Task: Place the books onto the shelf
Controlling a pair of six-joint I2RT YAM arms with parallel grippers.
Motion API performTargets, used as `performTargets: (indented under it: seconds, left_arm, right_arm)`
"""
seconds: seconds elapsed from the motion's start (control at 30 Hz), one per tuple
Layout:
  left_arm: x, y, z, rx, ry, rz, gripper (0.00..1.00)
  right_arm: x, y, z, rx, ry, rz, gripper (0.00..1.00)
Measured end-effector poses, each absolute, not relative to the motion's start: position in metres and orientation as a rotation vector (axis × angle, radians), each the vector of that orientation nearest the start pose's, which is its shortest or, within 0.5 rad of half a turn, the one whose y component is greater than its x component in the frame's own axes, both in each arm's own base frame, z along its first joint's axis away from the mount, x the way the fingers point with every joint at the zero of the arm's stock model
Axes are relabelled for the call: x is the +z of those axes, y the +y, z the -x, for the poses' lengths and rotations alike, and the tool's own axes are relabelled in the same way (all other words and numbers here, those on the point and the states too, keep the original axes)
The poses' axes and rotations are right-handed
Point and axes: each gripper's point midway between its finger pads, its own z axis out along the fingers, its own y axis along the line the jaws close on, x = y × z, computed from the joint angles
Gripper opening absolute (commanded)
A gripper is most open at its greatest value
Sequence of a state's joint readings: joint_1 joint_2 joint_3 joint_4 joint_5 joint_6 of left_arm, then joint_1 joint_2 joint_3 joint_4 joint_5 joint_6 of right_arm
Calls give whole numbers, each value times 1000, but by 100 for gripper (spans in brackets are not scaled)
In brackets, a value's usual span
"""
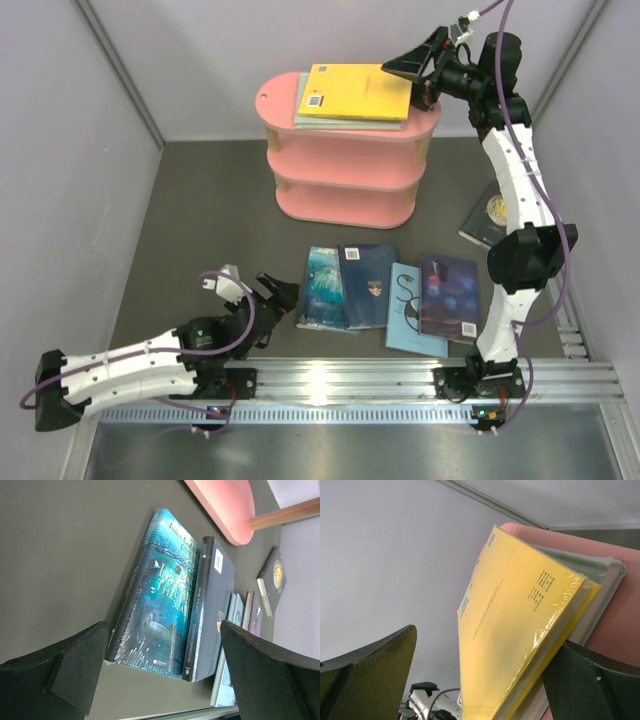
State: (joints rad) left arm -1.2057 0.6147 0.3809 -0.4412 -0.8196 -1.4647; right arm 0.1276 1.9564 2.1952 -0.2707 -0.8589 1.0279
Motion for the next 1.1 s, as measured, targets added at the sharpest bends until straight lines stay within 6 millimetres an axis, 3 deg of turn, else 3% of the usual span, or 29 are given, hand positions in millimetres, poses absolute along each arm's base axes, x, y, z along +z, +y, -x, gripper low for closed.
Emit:
performTargets:
  seconds: [0.33,0.6,0.77,0.87,0.97,1.03,1.1]
  left_arm:
    - [129,-175,-176,-769,1956,705,98]
    - [124,-172,-176,-730,1965,695,99]
    - [124,-165,-177,-677,1969,672,99]
    - [133,-164,-178,-663,1964,638,99]
    - [139,-167,-179,-658,1959,596,99]
    - [138,-172,-180,-653,1964,567,99]
    - [135,-182,-182,-661,1972,530,99]
  right_arm:
    - [442,200,-487,1390,1862,-78,100]
    - [420,154,-491,1130,1941,-170,100]
    - [421,120,-483,1010,1936,-208,100]
    - [419,80,-455,910,1940,-299,100]
    - [430,47,-408,798,1890,-365,100]
    - [436,49,-359,764,1838,-348,100]
    - [429,66,-315,778,1807,-287,99]
